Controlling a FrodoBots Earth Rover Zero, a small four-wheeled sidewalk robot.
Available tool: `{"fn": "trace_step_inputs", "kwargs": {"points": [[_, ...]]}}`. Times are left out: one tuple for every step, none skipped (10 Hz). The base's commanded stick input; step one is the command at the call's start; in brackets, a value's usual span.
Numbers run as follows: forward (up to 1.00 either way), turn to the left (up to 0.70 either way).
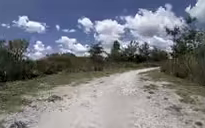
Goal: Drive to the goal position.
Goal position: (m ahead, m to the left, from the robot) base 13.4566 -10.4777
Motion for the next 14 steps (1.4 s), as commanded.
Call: {"fn": "trace_step_inputs", "kwargs": {"points": [[0.7, -0.34], [0.7, -0.13], [0.7, 0.0], [0.7, 0.0], [0.7, 0.0], [0.7, 0.0], [0.7, 0.0], [0.7, 0.0], [0.7, 0.0], [0.7, 0.0], [0.7, 0.0], [0.7, 0.0], [0.7, 0.0], [0.7, -0.03]]}}
